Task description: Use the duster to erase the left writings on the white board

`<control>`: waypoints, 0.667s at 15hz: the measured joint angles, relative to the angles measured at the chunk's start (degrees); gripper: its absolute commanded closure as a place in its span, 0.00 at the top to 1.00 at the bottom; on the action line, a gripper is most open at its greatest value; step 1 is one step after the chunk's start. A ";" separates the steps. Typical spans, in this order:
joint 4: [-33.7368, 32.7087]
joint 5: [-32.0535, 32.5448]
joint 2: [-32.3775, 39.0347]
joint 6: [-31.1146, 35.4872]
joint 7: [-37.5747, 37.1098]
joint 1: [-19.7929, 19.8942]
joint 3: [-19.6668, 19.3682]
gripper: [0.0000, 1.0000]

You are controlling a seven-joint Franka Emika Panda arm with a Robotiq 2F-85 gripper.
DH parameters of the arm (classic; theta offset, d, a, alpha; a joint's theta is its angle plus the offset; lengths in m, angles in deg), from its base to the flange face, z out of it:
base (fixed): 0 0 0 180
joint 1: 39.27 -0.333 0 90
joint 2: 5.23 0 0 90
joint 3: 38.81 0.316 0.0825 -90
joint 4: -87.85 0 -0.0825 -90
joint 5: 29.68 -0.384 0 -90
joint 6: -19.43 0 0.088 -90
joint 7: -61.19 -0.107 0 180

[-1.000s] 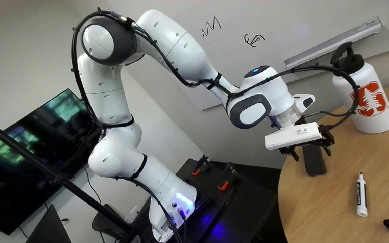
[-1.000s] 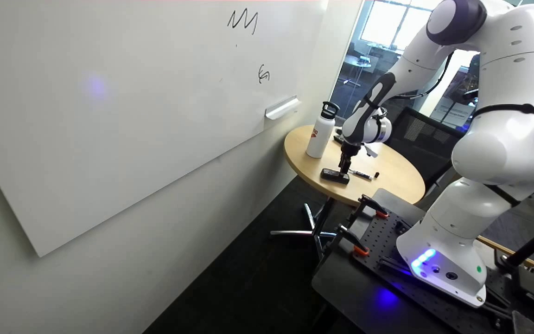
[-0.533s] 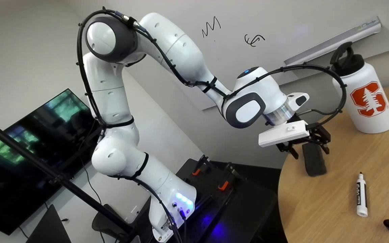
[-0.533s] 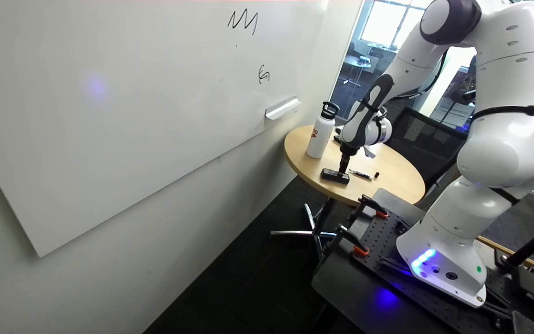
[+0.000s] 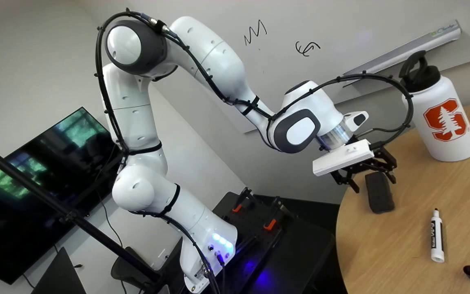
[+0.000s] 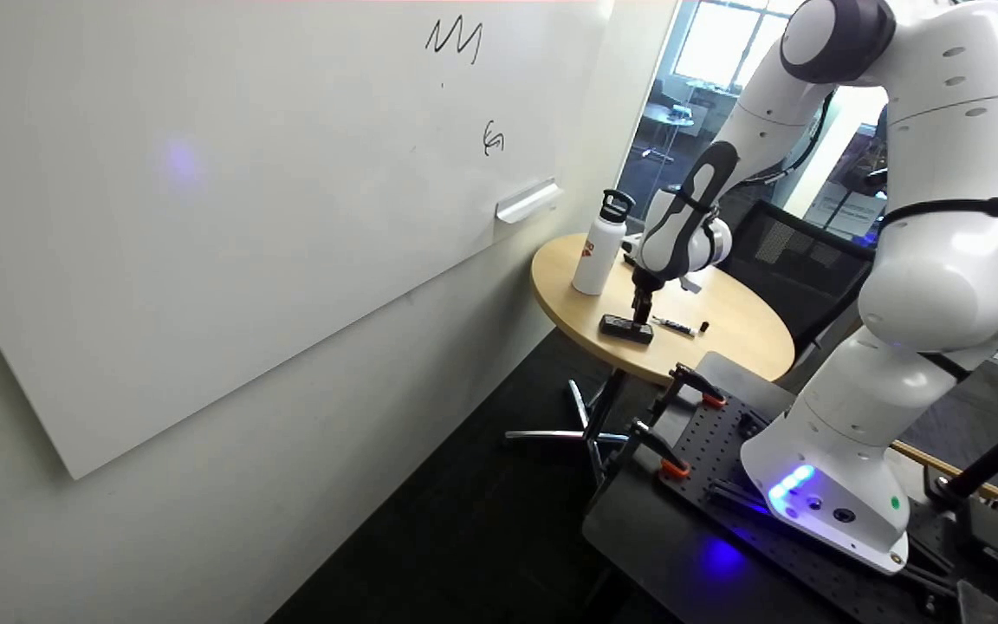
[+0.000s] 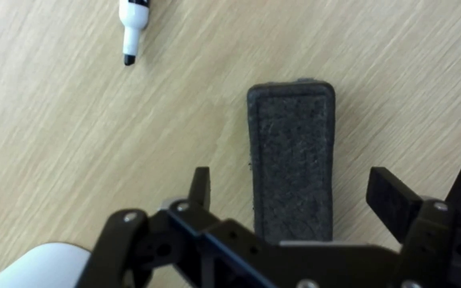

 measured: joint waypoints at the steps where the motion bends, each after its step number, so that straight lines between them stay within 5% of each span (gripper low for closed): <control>1: 0.00 0.49 0.07 0.00 0.00 -0.01 0.00 1.00; 10: -0.20 1.25 1.28 -0.03 0.00 0.07 0.52 0.96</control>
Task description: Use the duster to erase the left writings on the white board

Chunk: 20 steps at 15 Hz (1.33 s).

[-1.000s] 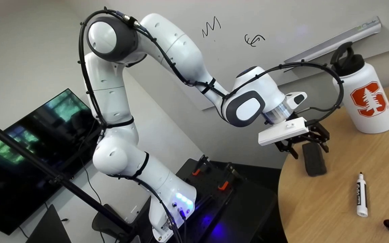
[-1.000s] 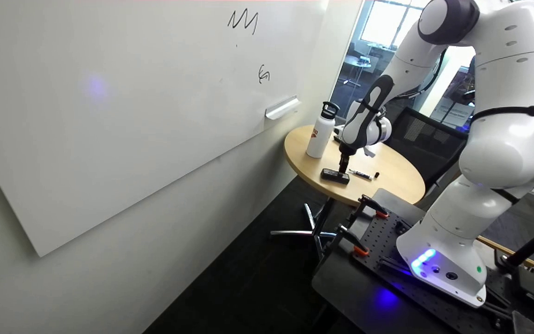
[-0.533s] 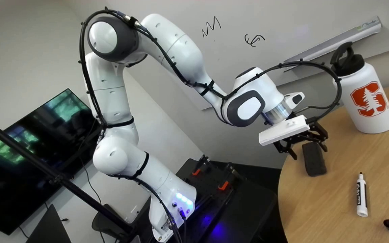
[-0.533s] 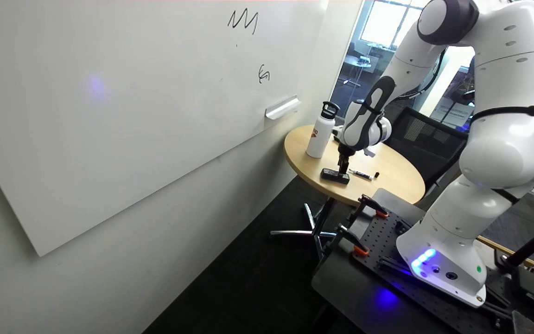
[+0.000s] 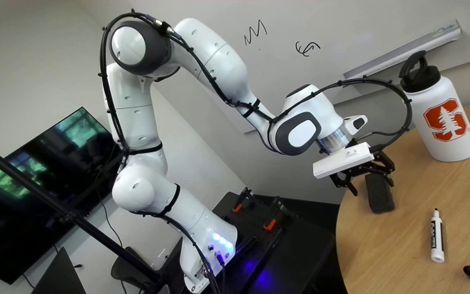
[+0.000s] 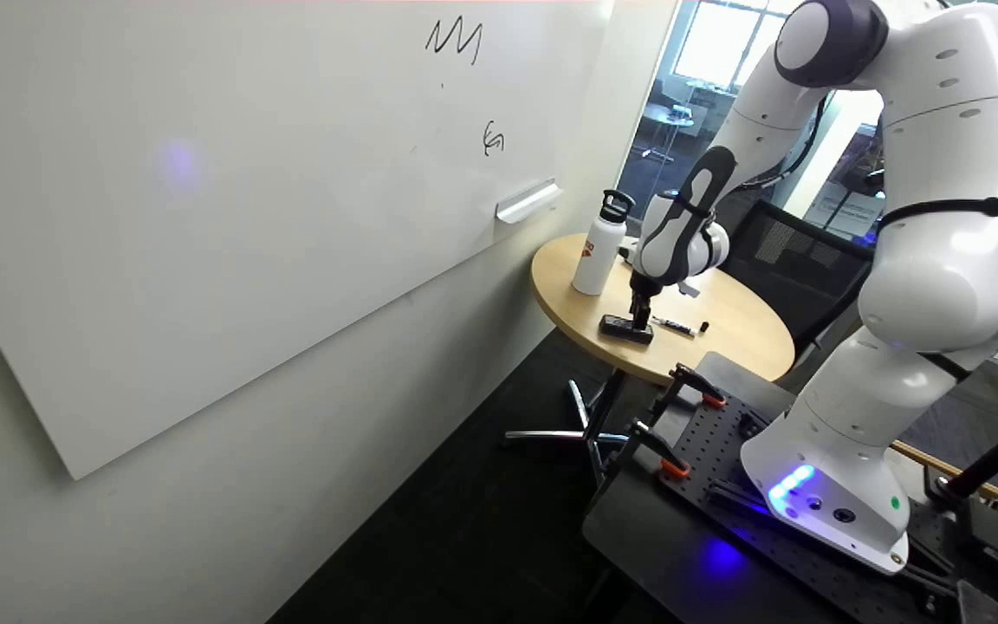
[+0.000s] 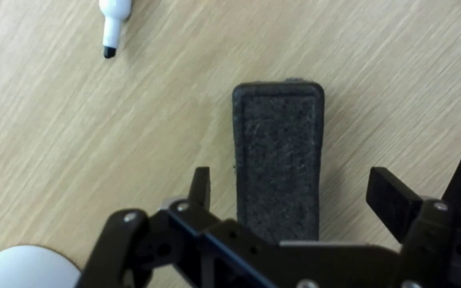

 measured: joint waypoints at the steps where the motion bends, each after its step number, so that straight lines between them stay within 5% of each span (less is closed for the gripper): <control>1: -0.07 0.00 0.16 0.00 0.00 0.24 0.23 0.87; 2: -0.13 0.00 0.30 -0.01 0.01 0.53 0.48 0.77; 7: -0.47 0.00 0.72 -0.03 0.04 2.03 1.46 0.82; 8: -0.62 0.00 0.89 -0.05 0.04 2.11 1.47 0.76; 10: -0.92 0.00 1.25 -0.07 0.04 2.19 1.48 0.49; 13: -1.30 0.00 1.80 -0.07 0.04 2.19 1.48 0.28; 20: -0.55 0.01 0.49 0.09 0.04 1.98 1.29 0.28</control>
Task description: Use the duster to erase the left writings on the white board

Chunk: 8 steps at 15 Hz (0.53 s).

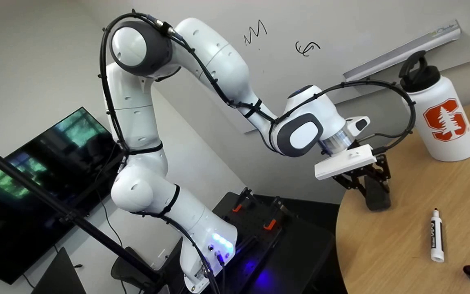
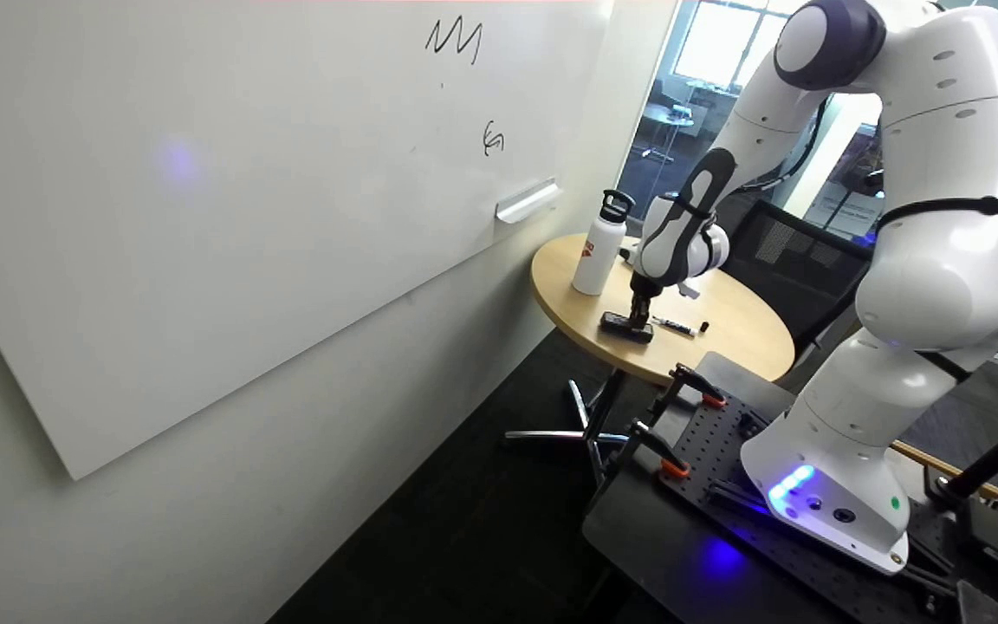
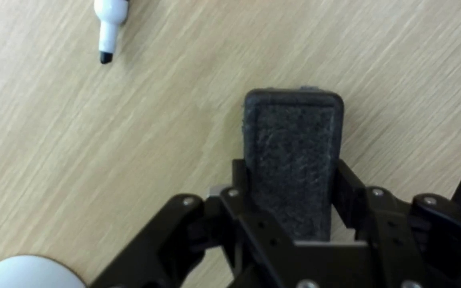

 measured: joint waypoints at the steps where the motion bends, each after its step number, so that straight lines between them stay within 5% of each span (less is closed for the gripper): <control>1: 0.89 0.11 -1.23 0.37 0.00 -0.06 0.00 0.28; 8: 12.59 2.52 -16.71 8.82 -0.06 -2.91 -1.82 0.28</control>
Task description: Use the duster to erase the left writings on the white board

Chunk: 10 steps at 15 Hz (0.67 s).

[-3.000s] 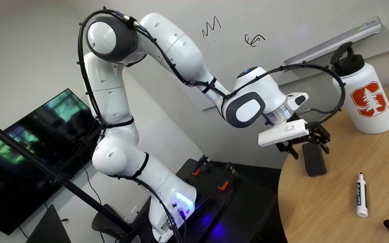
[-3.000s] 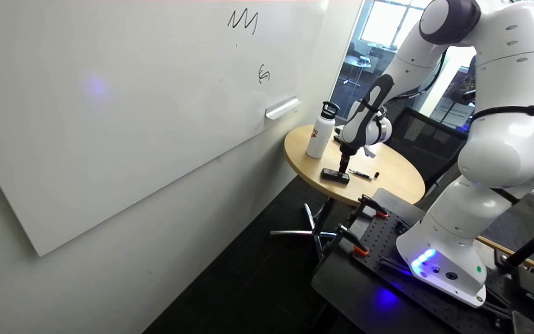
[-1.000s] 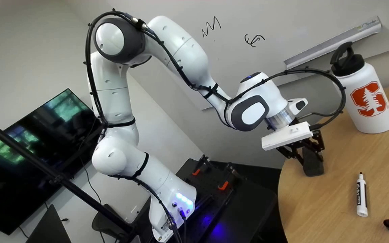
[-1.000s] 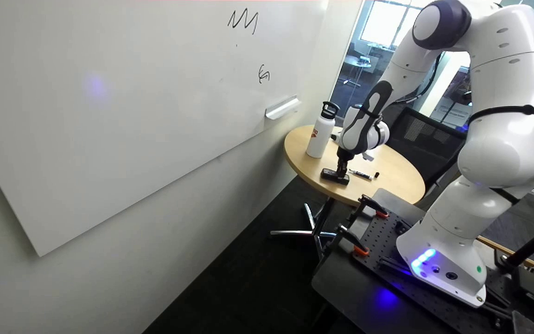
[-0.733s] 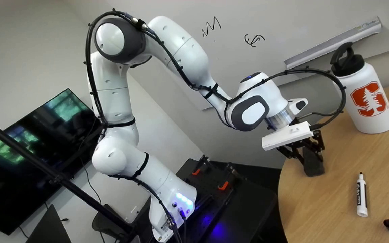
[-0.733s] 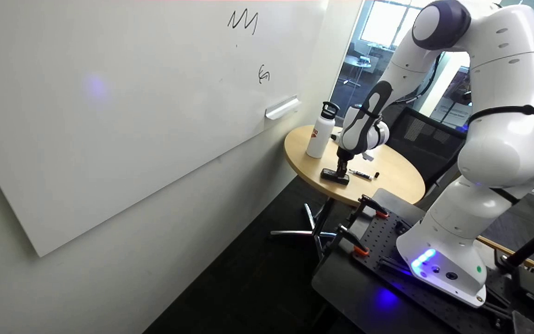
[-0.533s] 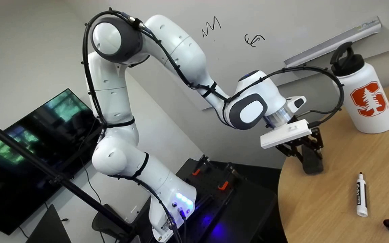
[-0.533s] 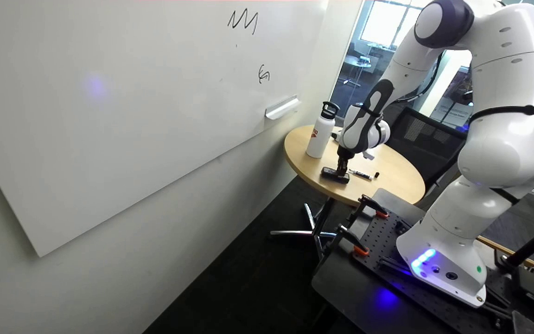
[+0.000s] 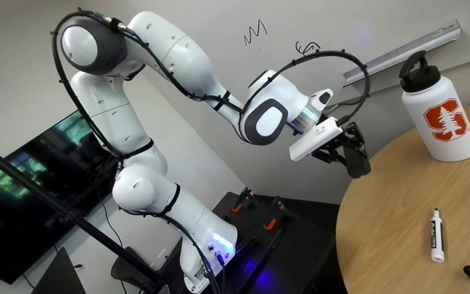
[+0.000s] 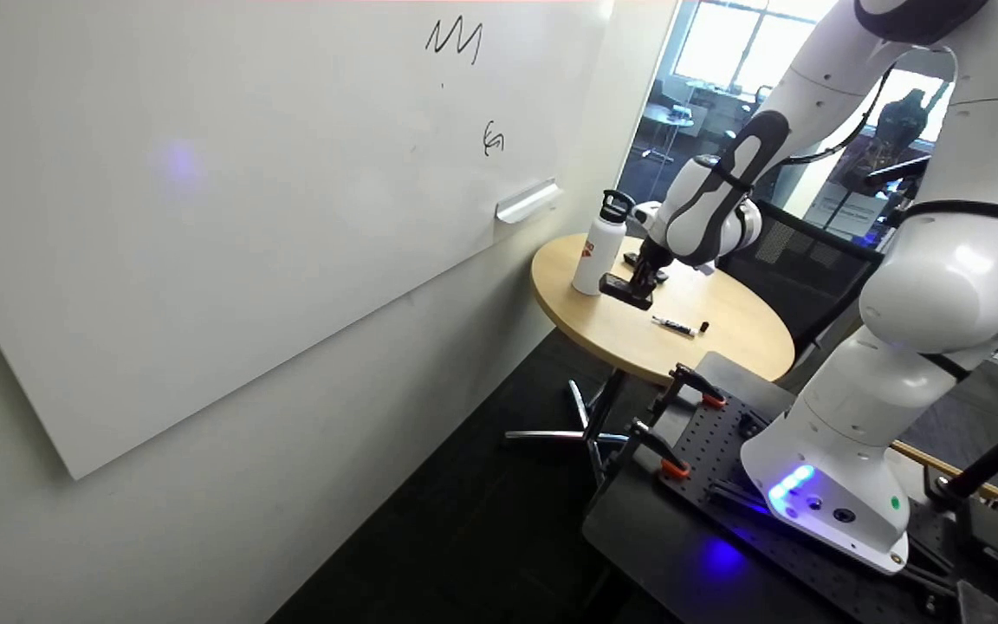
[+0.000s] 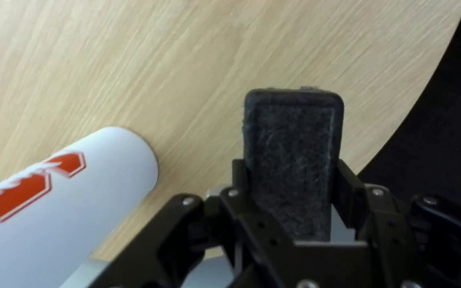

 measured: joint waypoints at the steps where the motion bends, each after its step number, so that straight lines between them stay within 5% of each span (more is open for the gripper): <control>1: 1.54 0.01 -2.12 1.92 0.00 -0.87 -0.40 0.28; 9: 10.02 -2.07 -15.02 16.70 -1.01 -8.27 0.01 0.28; 10: 9.93 -2.13 -16.63 16.37 -1.18 -8.95 0.45 0.53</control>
